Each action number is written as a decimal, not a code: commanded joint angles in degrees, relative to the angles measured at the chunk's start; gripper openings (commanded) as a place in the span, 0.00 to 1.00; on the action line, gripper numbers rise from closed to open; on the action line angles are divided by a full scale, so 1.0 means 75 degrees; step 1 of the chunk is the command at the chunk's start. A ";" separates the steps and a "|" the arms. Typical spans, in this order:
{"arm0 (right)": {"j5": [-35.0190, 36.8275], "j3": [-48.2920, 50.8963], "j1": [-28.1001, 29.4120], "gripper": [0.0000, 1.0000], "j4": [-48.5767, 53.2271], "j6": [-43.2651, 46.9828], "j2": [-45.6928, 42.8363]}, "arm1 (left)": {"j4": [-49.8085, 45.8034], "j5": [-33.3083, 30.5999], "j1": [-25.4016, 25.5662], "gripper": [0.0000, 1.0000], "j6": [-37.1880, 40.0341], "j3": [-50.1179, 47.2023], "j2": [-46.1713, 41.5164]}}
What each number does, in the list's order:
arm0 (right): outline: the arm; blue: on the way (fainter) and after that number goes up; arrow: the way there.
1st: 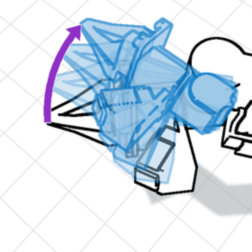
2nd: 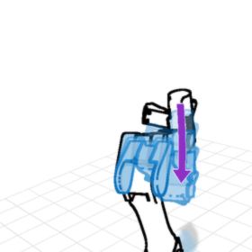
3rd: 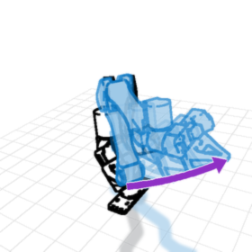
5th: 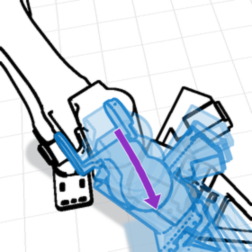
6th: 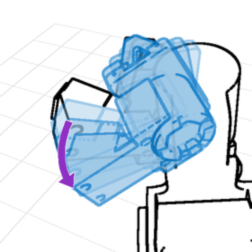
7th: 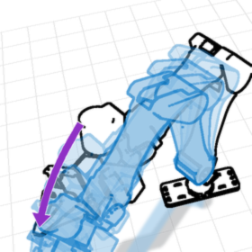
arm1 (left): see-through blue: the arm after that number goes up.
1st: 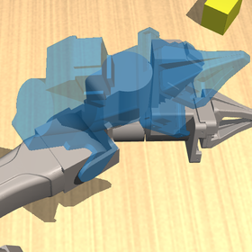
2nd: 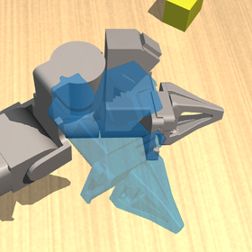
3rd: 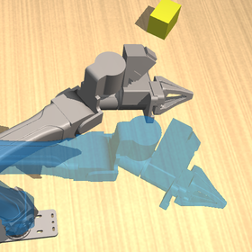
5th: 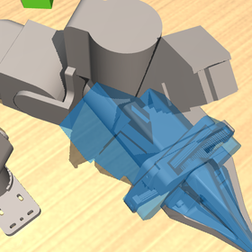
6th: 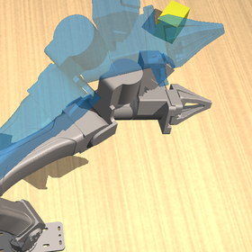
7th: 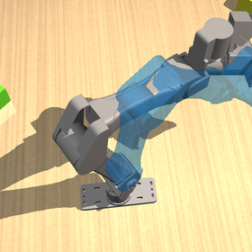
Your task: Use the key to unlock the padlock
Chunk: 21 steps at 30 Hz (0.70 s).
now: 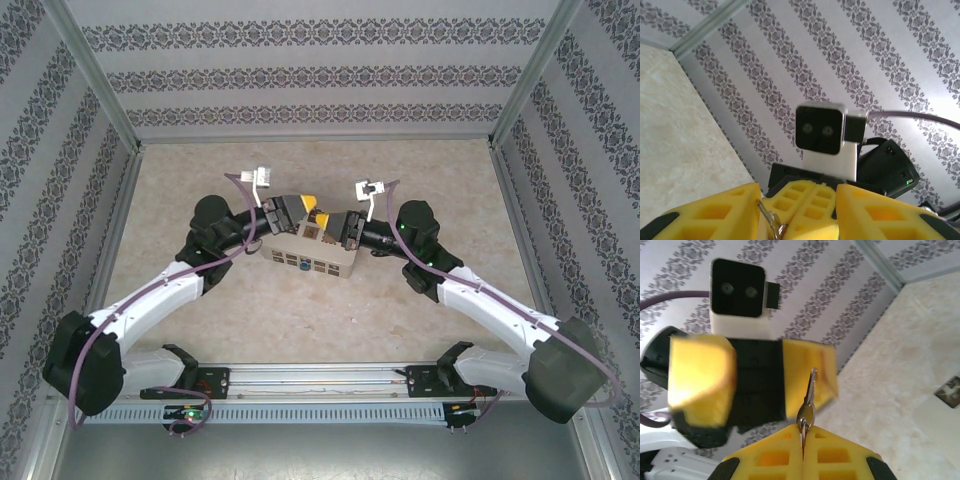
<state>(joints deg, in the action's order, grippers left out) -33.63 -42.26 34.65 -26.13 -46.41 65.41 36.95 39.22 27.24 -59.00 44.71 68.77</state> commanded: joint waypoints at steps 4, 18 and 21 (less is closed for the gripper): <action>0.1990 -0.0517 0.0600 0.00 0.3297 0.3511 -0.0706 | -0.2353 -0.0321 -0.0647 0.63 0.0373 0.0483 -0.1193; 0.6425 -0.1443 0.2543 0.00 0.4541 1.0010 -0.0487 | -0.7785 -0.2256 -0.0474 0.70 -0.1773 0.1913 -0.1460; 0.6641 -0.1688 0.2729 0.00 0.4600 1.0794 -0.0185 | -0.8218 -0.2199 -0.0326 0.68 -0.2140 0.2193 -0.1181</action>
<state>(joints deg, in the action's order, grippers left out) 9.98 -52.47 54.15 7.16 23.00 62.59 -17.04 24.49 23.64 -68.62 58.06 59.13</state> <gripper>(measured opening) 0.048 0.687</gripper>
